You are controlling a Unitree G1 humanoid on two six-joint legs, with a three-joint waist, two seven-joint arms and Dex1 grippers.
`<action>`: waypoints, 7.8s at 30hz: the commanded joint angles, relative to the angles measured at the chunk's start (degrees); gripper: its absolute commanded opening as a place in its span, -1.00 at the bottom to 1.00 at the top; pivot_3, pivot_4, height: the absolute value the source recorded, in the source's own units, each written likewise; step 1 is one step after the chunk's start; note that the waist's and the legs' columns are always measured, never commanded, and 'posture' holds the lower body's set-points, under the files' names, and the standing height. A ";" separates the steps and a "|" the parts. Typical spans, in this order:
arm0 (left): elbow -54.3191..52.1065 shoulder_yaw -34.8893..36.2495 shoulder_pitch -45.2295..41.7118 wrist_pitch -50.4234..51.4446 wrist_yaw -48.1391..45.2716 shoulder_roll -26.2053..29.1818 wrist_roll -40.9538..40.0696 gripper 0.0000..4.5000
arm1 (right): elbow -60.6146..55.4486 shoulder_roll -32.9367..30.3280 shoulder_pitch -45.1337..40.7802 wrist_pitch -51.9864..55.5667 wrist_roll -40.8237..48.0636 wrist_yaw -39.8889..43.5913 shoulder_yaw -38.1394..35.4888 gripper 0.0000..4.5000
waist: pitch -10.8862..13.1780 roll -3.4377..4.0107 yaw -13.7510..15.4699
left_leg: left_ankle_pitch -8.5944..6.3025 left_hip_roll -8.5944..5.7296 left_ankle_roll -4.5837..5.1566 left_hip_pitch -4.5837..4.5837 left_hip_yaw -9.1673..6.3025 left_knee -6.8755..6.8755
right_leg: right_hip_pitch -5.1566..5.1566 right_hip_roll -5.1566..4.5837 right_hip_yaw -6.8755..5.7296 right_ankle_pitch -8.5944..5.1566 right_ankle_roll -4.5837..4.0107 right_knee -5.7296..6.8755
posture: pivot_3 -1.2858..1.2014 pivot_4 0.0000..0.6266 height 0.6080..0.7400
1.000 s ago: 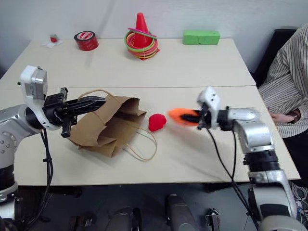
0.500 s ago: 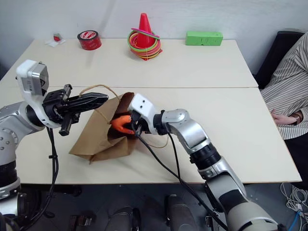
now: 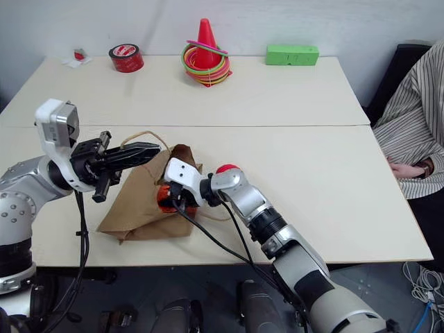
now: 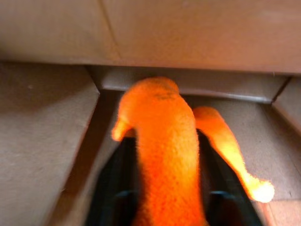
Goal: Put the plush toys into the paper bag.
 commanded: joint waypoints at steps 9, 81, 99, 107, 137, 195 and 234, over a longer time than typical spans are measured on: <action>-3.25 2.96 3.42 -2.16 -0.60 3.24 0.75 -1.00 | -22.69 -13.33 9.54 0.97 19.13 16.80 -16.23 0.99 | 0.01 0.00 0.16 | -0.03 0.02 0.01 0.00 -0.05 -0.03 | 0.02 0.02 -0.05 0.00 0.00 -0.03 | 0.03 -0.52 1.00; -3.11 2.25 2.86 -2.61 -9.34 10.69 5.09 -1.00 | 4.05 11.69 -5.94 18.21 6.07 -18.43 -13.13 -0.79 | -0.02 -0.08 -0.26 | -0.04 0.03 -0.01 -0.21 0.03 -0.03 | -0.30 0.02 0.00 0.00 -0.12 0.02 | 0.03 -0.52 1.00; -3.70 5.33 4.45 -0.83 -8.50 11.60 3.69 -1.00 | 17.17 15.81 -9.75 11.33 4.90 -16.66 -16.39 -0.79 | -0.01 -0.06 -0.75 | -0.04 0.06 -0.04 -0.26 0.02 -0.09 | -0.37 0.04 0.00 -0.01 -0.13 0.00 | 0.03 -0.52 1.00; -4.00 5.23 4.35 -0.62 -7.87 11.34 3.24 -1.00 | 27.41 16.66 -10.91 1.17 1.43 -26.09 -18.34 -0.48 | -0.02 -0.07 -1.44 | -0.01 0.05 -0.07 -0.22 0.01 -0.08 | -0.33 0.00 0.00 -0.01 -0.13 0.04 | 0.03 -0.52 1.00; -1.86 6.59 5.81 -1.95 -6.36 9.53 3.66 -1.00 | -0.38 -7.60 -0.01 22.17 4.17 2.92 -8.83 0.99 | -0.01 -0.07 -0.56 | -0.01 0.07 -0.07 -0.29 0.06 -0.08 | -0.46 0.12 0.05 -0.01 -0.13 0.05 | 0.03 -0.52 1.00; 1.52 13.47 14.80 -15.22 -6.39 11.44 13.55 0.68 | -29.85 -41.44 11.35 62.15 46.14 5.28 -48.46 0.85 | 0.02 -0.02 1.38 | 0.00 -0.05 0.19 -0.84 0.10 0.00 | -0.83 0.03 0.08 0.18 0.05 -0.23 | 0.03 -0.52 1.00; -11.48 -11.65 16.76 -22.15 10.03 -11.72 24.88 -0.49 | -33.74 -25.29 36.01 -15.88 12.08 4.71 -21.27 -1.00 | 0.00 -0.05 2.20 | -0.08 -0.15 0.34 0.15 -0.05 -0.06 | 0.26 0.07 0.13 0.23 0.07 -0.23 | 0.03 -0.52 1.00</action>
